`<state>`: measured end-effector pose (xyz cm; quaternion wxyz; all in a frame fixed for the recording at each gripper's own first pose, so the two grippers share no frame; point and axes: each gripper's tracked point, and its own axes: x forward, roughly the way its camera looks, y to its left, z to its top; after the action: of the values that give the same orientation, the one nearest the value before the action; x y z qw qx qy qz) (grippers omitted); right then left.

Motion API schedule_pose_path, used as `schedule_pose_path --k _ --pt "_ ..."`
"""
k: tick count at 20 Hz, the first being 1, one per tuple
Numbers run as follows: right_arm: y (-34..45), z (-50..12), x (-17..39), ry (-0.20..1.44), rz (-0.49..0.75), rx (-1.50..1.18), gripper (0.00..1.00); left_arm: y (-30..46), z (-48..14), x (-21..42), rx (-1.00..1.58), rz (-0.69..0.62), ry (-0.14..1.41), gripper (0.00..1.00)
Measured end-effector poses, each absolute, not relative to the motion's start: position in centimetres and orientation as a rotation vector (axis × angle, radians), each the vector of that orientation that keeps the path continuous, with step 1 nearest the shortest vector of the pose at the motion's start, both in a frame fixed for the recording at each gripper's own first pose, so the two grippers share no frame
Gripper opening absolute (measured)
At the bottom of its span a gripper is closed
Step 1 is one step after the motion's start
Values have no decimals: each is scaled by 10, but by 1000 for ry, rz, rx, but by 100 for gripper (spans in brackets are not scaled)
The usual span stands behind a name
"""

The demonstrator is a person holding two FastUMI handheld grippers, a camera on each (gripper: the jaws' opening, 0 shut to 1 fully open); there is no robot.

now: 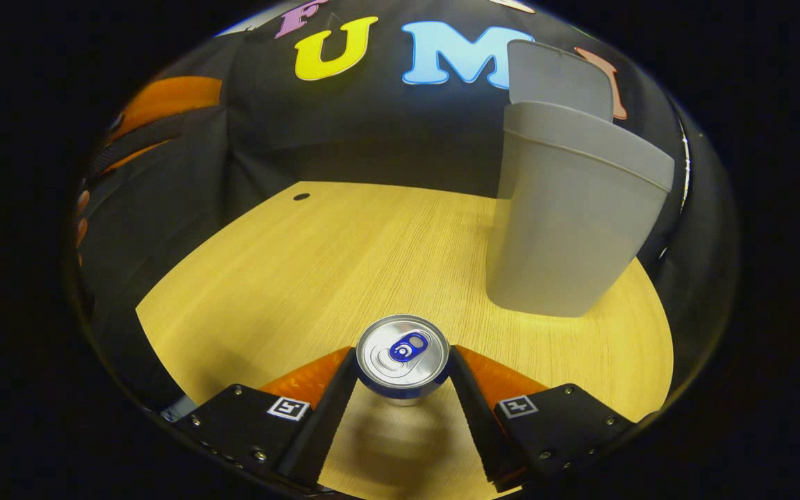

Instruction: Press the lid of the desktop garbage bin to open it, pick up the crumpled paper on the desktop and throw it into the bin, then pick up the pop can on the desktop and drop it into the bin, and finally close the garbage bin lid.

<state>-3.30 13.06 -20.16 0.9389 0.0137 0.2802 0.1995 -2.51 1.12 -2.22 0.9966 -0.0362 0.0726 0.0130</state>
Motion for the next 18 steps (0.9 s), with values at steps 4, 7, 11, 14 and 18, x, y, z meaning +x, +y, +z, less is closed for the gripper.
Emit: schedule_pose_path --k 4,7,11,14,18 --pt "117 -152 -25 458 401 57 83 9 -23 -26 -83 20 145 93" --pt "101 -115 -15 367 374 66 83 7 -24 -26 -82 18 144 93" --pt "84 -75 -7 266 340 71 83 7 -22 -25 -88 18 141 93" --pt "73 -53 -2 197 314 63 83 7 -22 -25 -89 15 139 97" --pt "59 -22 9 86 271 35 83 5 -22 -24 -86 12 142 97"
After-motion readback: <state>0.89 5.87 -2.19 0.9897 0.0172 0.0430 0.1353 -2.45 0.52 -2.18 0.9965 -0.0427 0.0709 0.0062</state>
